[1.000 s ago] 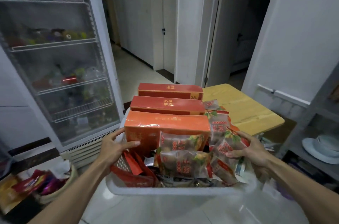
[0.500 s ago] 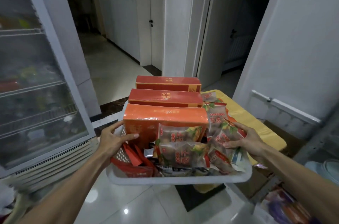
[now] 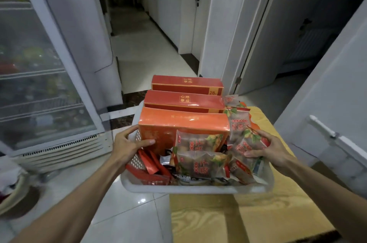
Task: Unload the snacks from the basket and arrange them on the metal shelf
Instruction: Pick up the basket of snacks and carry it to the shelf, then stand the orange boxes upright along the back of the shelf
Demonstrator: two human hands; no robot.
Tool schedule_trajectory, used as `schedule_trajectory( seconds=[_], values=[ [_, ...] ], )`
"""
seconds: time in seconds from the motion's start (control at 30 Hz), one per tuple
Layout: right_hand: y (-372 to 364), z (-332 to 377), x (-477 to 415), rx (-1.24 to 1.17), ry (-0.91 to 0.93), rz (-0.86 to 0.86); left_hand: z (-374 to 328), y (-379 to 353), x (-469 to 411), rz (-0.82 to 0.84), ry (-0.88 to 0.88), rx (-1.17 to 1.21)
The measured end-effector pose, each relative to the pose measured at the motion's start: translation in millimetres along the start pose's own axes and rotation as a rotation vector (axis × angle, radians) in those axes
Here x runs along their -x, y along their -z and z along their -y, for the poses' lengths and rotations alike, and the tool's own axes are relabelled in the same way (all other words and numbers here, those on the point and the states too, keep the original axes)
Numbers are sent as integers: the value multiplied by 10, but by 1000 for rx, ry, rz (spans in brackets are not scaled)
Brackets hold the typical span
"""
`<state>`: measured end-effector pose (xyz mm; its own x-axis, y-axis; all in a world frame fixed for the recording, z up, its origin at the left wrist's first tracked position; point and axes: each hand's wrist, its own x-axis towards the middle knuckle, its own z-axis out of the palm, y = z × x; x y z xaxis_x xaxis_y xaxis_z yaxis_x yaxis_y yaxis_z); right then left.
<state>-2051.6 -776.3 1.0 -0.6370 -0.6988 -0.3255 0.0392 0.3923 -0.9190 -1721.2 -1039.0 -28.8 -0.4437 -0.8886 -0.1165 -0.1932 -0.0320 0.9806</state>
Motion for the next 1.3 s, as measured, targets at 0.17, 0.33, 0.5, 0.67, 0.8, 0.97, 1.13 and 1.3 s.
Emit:
schedule_trajectory(
  seconds=[0.17, 0.33, 0.5, 0.67, 0.8, 0.97, 1.13, 1.3],
  values=[
    [395, 2, -640, 59, 9, 83, 89, -495, -144, -68, 45, 38],
    [640, -82, -1083, 88, 7, 134, 218, -860, -272, -97, 67, 35],
    [845, -198, -1417, 84, -26, 184, 261, -1169, -429, -107, 72, 53],
    [966, -221, -1658, 71, -47, 190, 297, -1377, -621, -99, 87, 56],
    [996, -219, -1806, 51, -56, 185, 306, -1491, -763, -92, 88, 64],
    [993, -201, -1962, 31, -47, 177, 295, -1554, -952, -86, 91, 66],
    [998, -180, -2013, 36, -41, 198, 307, -1553, -1028, -84, 102, 81],
    [999, -213, -2003, 67, -37, 202, 316, -1500, -997, -38, 106, 61]
  ],
)
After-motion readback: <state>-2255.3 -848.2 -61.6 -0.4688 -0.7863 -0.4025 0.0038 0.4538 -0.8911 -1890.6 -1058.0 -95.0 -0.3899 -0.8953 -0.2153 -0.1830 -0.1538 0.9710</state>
